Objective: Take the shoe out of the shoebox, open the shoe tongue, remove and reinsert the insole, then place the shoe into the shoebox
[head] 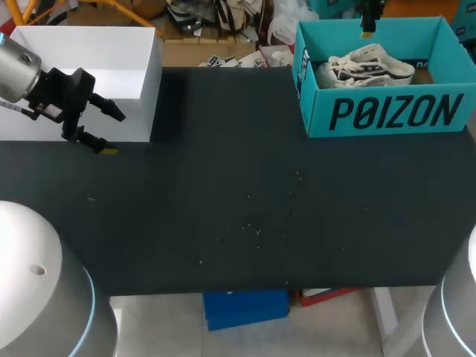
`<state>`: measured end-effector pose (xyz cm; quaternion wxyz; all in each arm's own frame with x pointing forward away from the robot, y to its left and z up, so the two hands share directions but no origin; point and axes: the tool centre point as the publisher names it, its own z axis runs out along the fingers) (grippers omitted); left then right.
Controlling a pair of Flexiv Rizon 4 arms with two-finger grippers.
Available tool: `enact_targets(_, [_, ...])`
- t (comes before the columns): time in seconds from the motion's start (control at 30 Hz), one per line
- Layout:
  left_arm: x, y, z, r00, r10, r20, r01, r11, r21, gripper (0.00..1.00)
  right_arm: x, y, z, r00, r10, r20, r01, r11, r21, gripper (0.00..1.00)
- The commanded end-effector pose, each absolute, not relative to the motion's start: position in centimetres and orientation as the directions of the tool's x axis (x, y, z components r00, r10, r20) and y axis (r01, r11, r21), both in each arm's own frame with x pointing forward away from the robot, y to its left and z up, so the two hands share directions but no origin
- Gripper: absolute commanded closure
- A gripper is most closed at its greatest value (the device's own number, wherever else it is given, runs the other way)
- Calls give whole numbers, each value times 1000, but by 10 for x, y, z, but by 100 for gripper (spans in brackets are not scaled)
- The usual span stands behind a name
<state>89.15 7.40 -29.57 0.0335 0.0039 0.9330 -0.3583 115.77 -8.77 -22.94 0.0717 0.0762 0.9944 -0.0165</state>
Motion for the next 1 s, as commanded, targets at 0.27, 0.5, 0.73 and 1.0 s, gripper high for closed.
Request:
enact_targets(0.27, [891,74,-297,-997,-18,-70,34,743,-668,0,954,5,-194,-935,217,-281,242,969,-58,62])
enact_targets(0.5, [891,74,-297,-997,-18,-70,34,743,-668,0,901,38,-207,-922,271,-275,292,956,-35,60])
enact_targets(0.73, [891,74,-297,-997,-18,-70,34,743,-668,0,876,47,-237,-920,347,-182,350,937,12,0])
enact_targets(1.0, [891,74,-297,-997,-18,-70,34,743,-668,0,870,50,-245,-934,347,-84,349,937,-7,0])
